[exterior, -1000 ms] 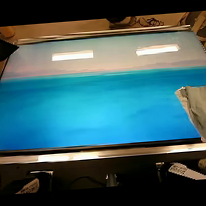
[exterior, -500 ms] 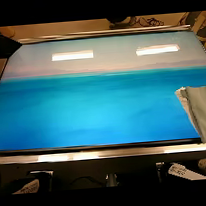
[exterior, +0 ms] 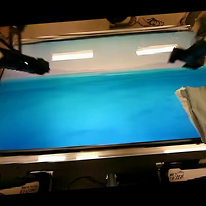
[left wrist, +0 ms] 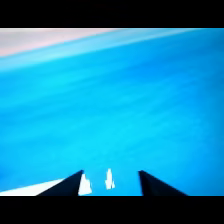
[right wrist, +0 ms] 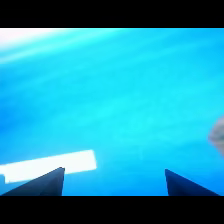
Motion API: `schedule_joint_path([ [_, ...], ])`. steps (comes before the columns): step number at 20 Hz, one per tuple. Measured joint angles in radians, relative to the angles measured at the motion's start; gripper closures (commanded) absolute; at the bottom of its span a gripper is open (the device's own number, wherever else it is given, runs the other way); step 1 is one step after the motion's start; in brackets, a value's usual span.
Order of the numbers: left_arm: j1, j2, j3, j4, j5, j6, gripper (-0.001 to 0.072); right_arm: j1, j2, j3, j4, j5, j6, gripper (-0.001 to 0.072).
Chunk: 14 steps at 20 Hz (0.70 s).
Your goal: Fold the shirts.
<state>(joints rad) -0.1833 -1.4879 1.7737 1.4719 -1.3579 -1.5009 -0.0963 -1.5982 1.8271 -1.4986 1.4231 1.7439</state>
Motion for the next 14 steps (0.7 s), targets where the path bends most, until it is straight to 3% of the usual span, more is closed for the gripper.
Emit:
schedule_joint_path([
  [5, -0.040, -0.071, -0.126, 0.108, -0.008, -0.119, 0.0177, 0.112, -0.106, 0.005, -0.001, 0.127, 0.042, 0.0038],
  [14, -0.047, -0.088, -0.172, 0.149, 0.021, -0.161, 0.0177, 0.141, -0.131, 0.006, -0.007, 0.167, 0.062, 0.0038],
])
